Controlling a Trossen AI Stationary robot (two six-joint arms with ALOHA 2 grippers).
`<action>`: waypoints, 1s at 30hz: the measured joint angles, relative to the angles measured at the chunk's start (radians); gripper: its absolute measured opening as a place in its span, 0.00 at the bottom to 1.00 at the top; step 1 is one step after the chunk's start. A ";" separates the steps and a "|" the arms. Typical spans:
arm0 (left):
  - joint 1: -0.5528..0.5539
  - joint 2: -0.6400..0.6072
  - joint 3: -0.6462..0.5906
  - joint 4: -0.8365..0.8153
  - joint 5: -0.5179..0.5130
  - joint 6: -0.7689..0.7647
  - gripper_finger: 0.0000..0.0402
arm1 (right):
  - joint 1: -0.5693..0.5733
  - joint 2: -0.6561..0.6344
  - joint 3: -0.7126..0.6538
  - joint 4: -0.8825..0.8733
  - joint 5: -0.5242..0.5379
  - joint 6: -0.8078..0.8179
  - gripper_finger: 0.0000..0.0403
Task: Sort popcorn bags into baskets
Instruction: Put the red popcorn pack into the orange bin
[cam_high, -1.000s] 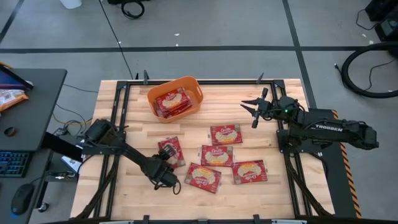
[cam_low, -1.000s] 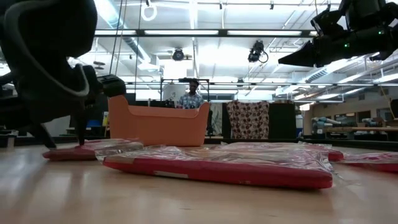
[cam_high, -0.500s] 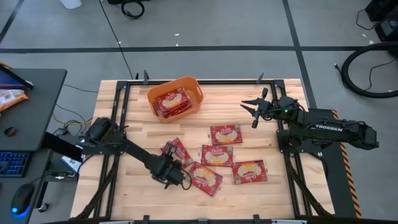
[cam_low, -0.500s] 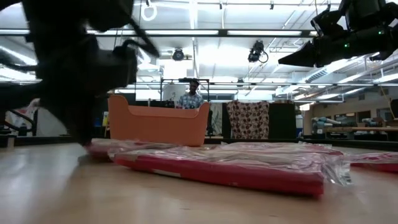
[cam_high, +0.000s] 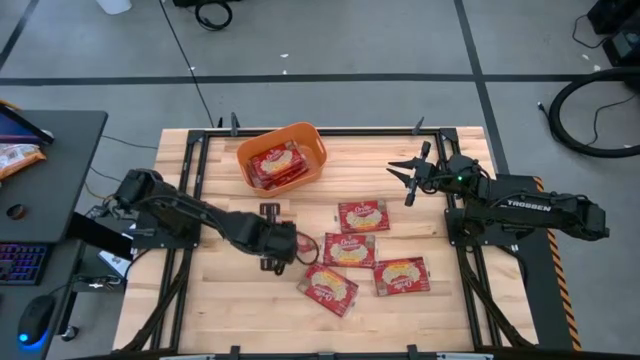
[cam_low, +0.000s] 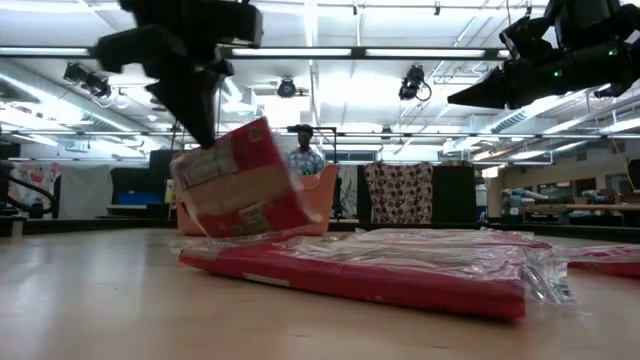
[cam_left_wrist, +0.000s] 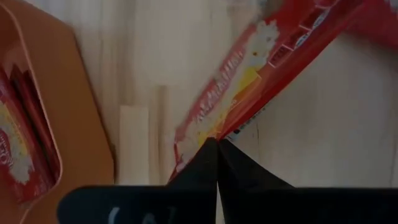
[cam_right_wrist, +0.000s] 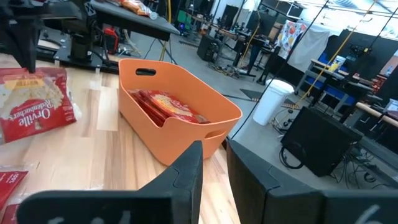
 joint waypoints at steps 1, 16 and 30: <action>0.012 -0.002 0.000 0.017 0.000 -0.006 0.00 | 0.000 0.000 0.000 0.000 0.000 -0.001 0.20; 0.124 -0.005 0.054 0.103 0.024 -0.107 0.00 | 0.000 0.001 0.000 0.001 -0.051 0.007 0.20; 0.236 -0.004 0.157 0.098 0.179 -0.163 0.01 | 0.001 0.255 0.000 0.213 -0.210 0.043 0.22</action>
